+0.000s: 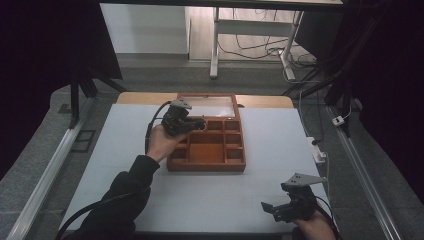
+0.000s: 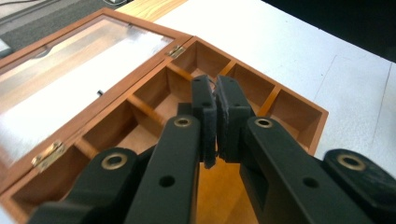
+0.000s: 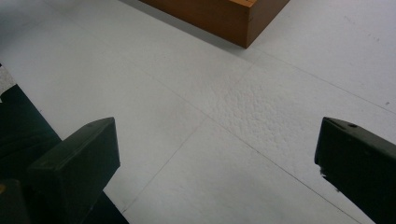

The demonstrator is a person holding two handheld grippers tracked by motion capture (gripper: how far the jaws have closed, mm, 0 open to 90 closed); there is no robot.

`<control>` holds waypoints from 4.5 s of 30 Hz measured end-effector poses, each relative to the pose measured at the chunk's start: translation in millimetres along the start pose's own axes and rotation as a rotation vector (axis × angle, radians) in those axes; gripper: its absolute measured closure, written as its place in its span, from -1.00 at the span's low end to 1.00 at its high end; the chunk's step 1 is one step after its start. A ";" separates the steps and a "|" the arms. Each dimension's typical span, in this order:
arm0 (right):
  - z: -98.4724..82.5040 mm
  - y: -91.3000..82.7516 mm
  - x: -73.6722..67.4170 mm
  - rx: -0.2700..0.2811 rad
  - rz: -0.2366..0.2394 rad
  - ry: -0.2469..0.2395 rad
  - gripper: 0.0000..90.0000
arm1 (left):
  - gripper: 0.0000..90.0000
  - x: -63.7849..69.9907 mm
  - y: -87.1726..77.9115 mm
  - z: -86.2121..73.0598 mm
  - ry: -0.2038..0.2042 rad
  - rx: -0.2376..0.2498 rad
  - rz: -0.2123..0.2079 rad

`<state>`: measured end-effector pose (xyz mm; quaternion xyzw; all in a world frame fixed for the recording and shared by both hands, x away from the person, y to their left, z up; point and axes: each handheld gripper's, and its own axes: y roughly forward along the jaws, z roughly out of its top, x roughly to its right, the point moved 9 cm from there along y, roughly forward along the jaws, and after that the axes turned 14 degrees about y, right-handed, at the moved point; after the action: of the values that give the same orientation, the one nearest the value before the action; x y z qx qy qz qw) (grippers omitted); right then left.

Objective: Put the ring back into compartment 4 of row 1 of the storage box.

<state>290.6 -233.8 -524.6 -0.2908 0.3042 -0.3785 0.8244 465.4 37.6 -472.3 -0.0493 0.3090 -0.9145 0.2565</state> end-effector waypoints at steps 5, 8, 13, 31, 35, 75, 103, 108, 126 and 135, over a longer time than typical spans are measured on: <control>0.1 -0.3 -0.2 0.002 0.003 0.002 -1.00 | 0.92 -0.3 13.6 12.9 0.016 -0.005 -0.010; 0.2 -0.5 -0.4 0.004 0.006 0.002 -1.00 | 0.92 -0.3 23.0 19.9 0.022 -0.012 -0.014; 0.2 -1.0 -0.6 0.005 0.008 0.001 -1.00 | 0.92 2.0 39.9 33.3 0.011 0.013 -0.038; 0.0 -1.5 -1.2 0.006 0.023 -0.002 -1.00 | 0.91 3.8 93.3 58.0 0.035 -0.024 -0.043; -0.2 -1.7 -1.2 0.004 0.024 -0.004 -1.00 | 0.91 1.7 98.5 60.4 0.030 -0.024 -0.038; -0.9 -1.3 -2.4 -0.002 0.034 -0.012 -1.00 | 0.90 -9.3 145.4 16.9 -0.056 -0.152 -0.023; -1.2 -1.0 -3.0 -0.006 0.039 -0.017 -0.96 | 0.46 -8.3 139.4 15.4 -0.058 -0.147 -0.049; -1.1 -0.8 -2.9 -0.006 0.038 -0.017 -0.96 | 0.31 -7.9 128.6 17.6 -0.052 -0.125 -0.070; -1.4 -0.2 -2.9 -0.012 0.030 -0.016 -0.96 | -0.65 0.3 68.7 28.3 -0.024 -0.052 -0.125; -1.4 0.2 -2.7 -0.014 0.028 -0.014 -0.96 | -0.89 6.1 33.3 22.8 0.011 -0.038 -0.130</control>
<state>288.3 -231.8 -524.9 -0.2949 0.3053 -0.3627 0.8297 480.3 -0.3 -474.0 -0.0690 0.3237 -0.9235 0.1938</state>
